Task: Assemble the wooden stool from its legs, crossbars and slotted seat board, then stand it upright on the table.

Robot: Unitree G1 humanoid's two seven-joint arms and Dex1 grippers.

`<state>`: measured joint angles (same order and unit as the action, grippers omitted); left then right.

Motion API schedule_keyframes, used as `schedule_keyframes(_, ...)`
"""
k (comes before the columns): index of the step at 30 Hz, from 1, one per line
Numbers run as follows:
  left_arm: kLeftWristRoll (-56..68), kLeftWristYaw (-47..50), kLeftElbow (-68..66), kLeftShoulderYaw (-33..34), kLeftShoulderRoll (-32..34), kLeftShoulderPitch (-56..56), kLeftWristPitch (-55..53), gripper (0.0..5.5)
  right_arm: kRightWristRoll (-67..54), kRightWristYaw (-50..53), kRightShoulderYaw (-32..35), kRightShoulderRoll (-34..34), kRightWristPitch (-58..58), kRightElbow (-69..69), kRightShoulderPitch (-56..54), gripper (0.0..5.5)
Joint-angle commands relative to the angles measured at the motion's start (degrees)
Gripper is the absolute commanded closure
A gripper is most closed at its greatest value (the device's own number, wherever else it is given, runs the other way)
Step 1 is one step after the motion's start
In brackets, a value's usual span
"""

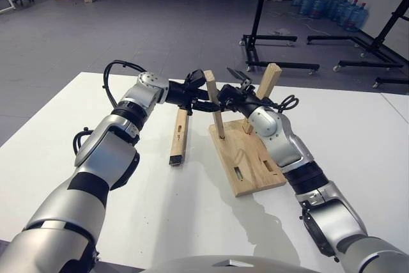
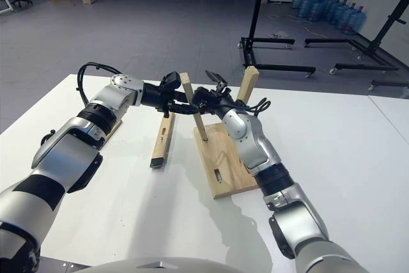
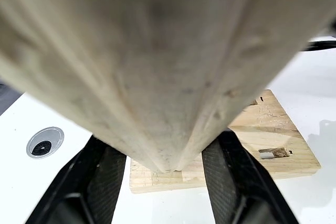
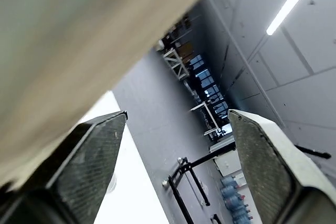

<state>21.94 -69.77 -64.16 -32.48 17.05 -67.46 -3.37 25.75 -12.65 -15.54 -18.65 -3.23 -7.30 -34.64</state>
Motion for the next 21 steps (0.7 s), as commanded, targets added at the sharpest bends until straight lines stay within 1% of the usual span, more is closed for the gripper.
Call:
schedule_keyframes(1,-27.7,-3.6,-8.7,-24.3,-5.4,29.2,-8.6,3.49,-6.6,5.3,12.0,1.3,-0.7,9.1,-16.1,1.93)
schedule_keyframes(3,-27.8,-3.9,-8.3,-24.5,-5.0,29.7,-8.4,3.49,-5.3,6.0,10.8,1.7,-0.4,8.7,-14.6,1.93)
schedule_keyframes(4,-27.9,-4.0,-8.1,-24.7,-4.7,29.9,-8.3,3.49,-4.5,5.4,8.8,2.1,-0.5,7.2,-11.7,1.93)
schedule_keyframes(5,-27.9,-4.2,-7.9,-24.8,-4.5,30.2,-8.2,3.49,-3.2,3.5,4.9,2.3,-0.4,3.6,-6.8,1.93)
schedule_keyframes(6,-27.9,-4.3,-7.6,-25.0,-4.2,30.5,-8.2,3.49,-1.9,0.8,0.7,2.4,-1.2,-0.9,-1.8,1.93)
schedule_keyframes(7,-27.8,-4.6,-7.3,-25.1,-4.1,30.8,-8.1,3.49,1.4,-3.9,-6.2,1.3,-1.2,-8.9,4.1,1.93)
schedule_keyframes(8,-27.9,-4.8,-7.1,-25.3,-4.0,31.0,-8.0,3.49,3.4,-9.6,-11.7,0.4,-4.0,-16.1,9.8,1.93)
schedule_keyframes(9,-28.0,-4.9,-7.0,-25.5,-4.1,31.1,-7.8,3.49,9.5,-15.3,-19.5,-3.6,-3.9,-21.7,15.6,1.93)
schedule_keyframes(10,-28.0,-5.0,-6.9,-25.6,-4.3,31.1,-7.6,3.49,13.9,-16.5,-25.4,-4.8,-4.2,-27.1,21.7,1.93)
schedule_keyframes(11,-28.1,-5.0,-7.0,-25.7,-4.5,31.0,-7.5,3.49,15.0,-16.2,-27.3,-5.2,-5.0,-28.7,26.2,1.93)
schedule_keyframes(13,-27.8,-4.8,-7.1,-25.7,-4.7,31.0,-7.9,3.49,13.0,-14.6,-25.4,-6.2,-6.0,-25.3,30.2,1.93)
schedule_keyframes(16,-27.4,-4.1,-7.4,-25.3,-4.7,30.9,-8.9,3.49,11.4,-15.1,-21.4,-8.4,-5.8,-16.8,26.3,1.93)
schedule_keyframes(19,-27.7,-4.1,-7.7,-25.3,-4.7,30.4,-9.0,3.49,8.0,-10.5,-15.7,-5.4,-5.3,-9.9,18.8,1.93)
schedule_keyframes(21,-27.8,-4.2,-8.0,-25.3,-4.7,30.0,-8.7,3.49,3.8,-5.6,-9.5,-2.7,-4.0,-3.7,14.4,1.93)
